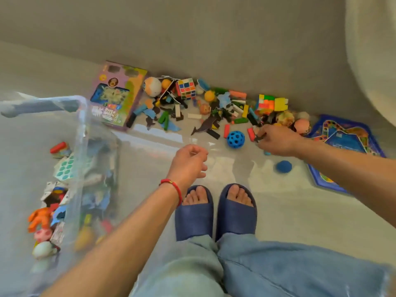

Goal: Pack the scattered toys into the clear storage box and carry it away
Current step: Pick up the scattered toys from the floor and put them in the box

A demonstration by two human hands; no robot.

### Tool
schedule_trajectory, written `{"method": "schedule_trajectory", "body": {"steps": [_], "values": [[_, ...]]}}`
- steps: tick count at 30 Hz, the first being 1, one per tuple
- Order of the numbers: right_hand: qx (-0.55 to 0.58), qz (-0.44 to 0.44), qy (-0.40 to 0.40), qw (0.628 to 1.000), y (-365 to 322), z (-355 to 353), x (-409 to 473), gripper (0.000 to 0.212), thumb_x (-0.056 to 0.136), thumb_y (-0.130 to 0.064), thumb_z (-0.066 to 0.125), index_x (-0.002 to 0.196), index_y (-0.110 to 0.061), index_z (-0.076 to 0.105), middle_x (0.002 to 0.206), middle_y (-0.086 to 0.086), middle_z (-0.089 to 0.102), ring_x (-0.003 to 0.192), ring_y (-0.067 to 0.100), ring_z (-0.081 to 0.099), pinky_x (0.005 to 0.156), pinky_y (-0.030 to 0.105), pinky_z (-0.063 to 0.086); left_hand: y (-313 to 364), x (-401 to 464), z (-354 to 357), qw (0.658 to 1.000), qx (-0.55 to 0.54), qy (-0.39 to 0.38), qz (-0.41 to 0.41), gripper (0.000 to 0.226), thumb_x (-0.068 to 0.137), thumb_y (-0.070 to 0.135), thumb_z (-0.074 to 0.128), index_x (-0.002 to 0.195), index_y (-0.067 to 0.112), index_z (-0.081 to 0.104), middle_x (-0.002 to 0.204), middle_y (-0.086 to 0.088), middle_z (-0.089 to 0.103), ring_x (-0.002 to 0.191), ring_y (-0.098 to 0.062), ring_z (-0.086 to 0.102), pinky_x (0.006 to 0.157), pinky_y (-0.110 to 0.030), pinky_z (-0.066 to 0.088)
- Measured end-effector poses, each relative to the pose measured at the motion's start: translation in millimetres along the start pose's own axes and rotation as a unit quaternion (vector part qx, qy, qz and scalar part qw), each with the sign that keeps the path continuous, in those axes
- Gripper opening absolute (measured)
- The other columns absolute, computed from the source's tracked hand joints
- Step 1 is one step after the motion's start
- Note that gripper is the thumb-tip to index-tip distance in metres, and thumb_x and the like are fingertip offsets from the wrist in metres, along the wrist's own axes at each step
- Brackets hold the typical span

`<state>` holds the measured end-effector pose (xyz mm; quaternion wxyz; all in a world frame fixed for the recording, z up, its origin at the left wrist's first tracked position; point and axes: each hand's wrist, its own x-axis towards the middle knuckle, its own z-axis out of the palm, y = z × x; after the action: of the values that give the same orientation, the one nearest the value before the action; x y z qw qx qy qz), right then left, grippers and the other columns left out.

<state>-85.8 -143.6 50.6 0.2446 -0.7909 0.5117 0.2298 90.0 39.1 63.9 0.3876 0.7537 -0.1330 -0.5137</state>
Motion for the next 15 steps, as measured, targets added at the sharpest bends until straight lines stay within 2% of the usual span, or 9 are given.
{"method": "schedule_trajectory", "body": {"steps": [2,5,8,10,12,15], "values": [[-0.006,-0.029,0.023,0.999,2.0,25.3,22.0,0.042,0.091,-0.034,0.062,0.126,-0.013,0.052,0.128,0.014,0.058,0.111,0.032,0.057,0.089,0.040,0.049,-5.2,28.0,21.4,1.000,0.001,-0.008,-0.028,0.012,0.096,0.014,0.053,0.096,0.014,0.065,0.107,-0.013,0.066,0.091,-0.027,0.068,0.075,-0.037,0.062],[0.015,-0.035,0.084,0.996,-6.2,57.2,55.8,0.071,0.088,-0.045,0.068,0.147,-0.022,0.034,0.142,0.013,0.044,0.128,0.034,0.049,0.101,0.046,0.047,-16.1,62.7,44.8,0.999,-0.004,-0.008,-0.048,0.012,0.095,0.012,0.054,0.089,0.017,0.062,0.107,-0.013,0.066,0.089,-0.027,0.067,0.076,-0.038,0.061],[0.029,-0.073,0.092,0.993,-13.3,81.0,78.4,0.072,0.087,-0.042,0.070,0.148,-0.031,0.034,0.139,0.010,0.048,0.125,0.033,0.049,0.101,0.047,0.047,-27.3,84.2,60.7,0.998,-0.027,-0.005,-0.056,0.006,0.096,0.013,0.055,0.095,0.016,0.061,0.106,-0.013,0.066,0.084,-0.023,0.067,0.074,-0.036,0.060],[0.069,-0.085,0.109,0.988,-13.7,92.9,79.1,0.065,0.085,-0.035,0.072,0.143,-0.028,0.043,0.131,0.009,0.053,0.118,0.031,0.054,0.097,0.042,0.048,-32.3,92.1,65.9,0.997,-0.050,-0.009,-0.066,0.011,0.094,0.016,0.059,0.105,0.014,0.060,0.108,-0.014,0.065,0.085,-0.022,0.068,0.076,-0.038,0.061],[0.145,-0.107,0.146,0.973,-16.8,101.1,61.8,0.062,0.082,-0.038,0.073,0.139,-0.029,0.048,0.127,0.005,0.055,0.112,0.024,0.056,0.093,0.034,0.046,-35.5,96.4,67.7,0.991,-0.096,-0.034,-0.088,0.028,0.093,0.023,0.064,0.118,0.013,0.057,0.112,-0.014,0.064,0.094,-0.025,0.069,0.080,-0.044,0.061],[0.262,-0.194,0.102,0.940,-15.1,108.5,21.1,0.058,0.085,-0.050,0.070,0.137,-0.033,0.051,0.129,-0.012,0.057,0.108,0.003,0.053,0.087,0.014,0.043,-38.9,93.6,66.1,0.974,-0.171,-0.094,-0.115,0.038,0.092,0.025,0.068,0.125,0.011,0.057,0.117,-0.017,0.064,0.104,-0.031,0.069,0.083,-0.054,0.059]]}}
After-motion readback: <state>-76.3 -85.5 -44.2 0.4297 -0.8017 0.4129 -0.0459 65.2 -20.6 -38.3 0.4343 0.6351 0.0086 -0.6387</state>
